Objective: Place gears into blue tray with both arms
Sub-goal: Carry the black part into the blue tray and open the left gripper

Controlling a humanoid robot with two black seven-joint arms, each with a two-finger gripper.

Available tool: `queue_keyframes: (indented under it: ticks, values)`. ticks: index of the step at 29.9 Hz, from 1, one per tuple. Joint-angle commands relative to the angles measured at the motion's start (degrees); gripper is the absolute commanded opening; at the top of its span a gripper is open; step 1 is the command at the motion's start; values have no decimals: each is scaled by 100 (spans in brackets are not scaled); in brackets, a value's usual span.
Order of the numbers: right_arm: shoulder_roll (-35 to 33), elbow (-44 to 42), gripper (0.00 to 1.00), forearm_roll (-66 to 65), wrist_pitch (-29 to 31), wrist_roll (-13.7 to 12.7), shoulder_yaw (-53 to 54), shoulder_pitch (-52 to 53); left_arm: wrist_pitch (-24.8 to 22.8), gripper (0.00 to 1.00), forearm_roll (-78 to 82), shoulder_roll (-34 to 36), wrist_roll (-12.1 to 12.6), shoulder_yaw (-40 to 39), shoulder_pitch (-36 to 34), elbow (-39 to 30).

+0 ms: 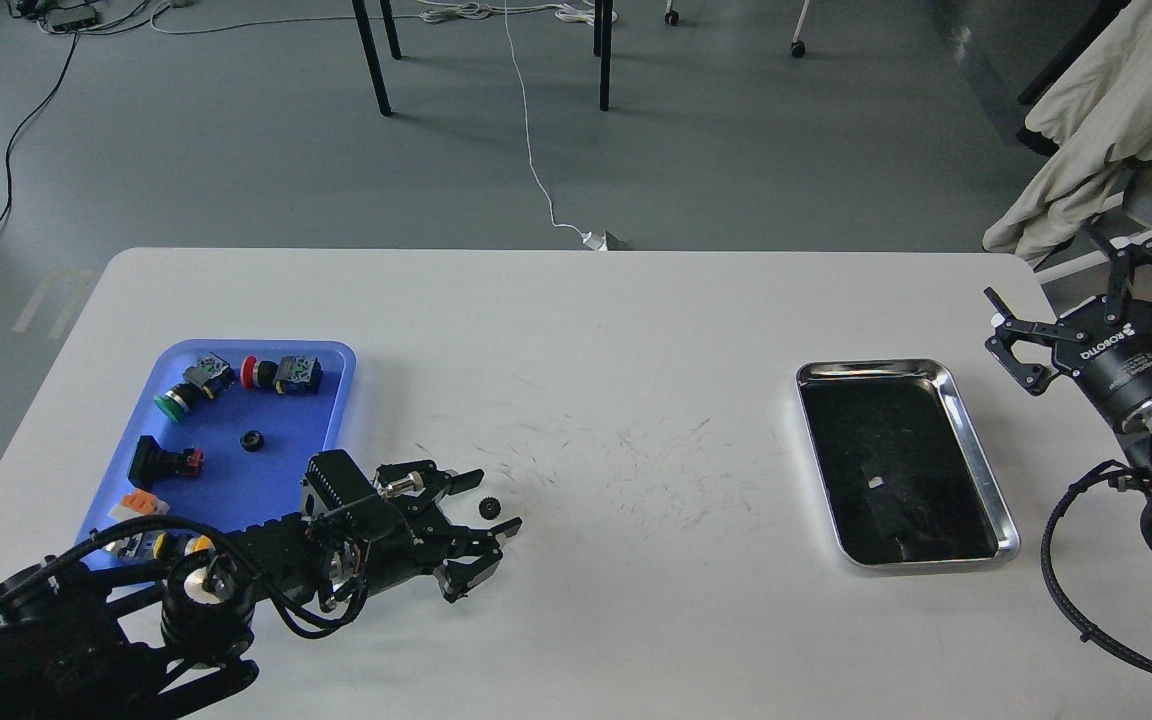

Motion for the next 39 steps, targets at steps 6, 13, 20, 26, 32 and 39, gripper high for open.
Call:
queue_keyframes:
  ticks: [6,13,20,26,32,39]
  values:
    - [0,-11,97,2,0,0,9,-2,0,12,0,35,-10,-41,109,13]
    - [-17,24,97,2,0,0,18,24,17,7,0,666,-10,-619,83,-652]
    - [-52,51,97,2,0,0,18,33,210,7,-150,2301,-492,-1140,83,-1226]
    - [-26,42,97,-7,0,0,9,42,1176,9,-819,2681,-862,-920,732,-700]
    - [0,51,97,2,0,0,9,42,1389,9,-1065,2268,-889,-938,1076,12]
    - [-8,24,97,2,0,0,9,42,1389,11,-1470,1987,-1003,-903,1173,496]
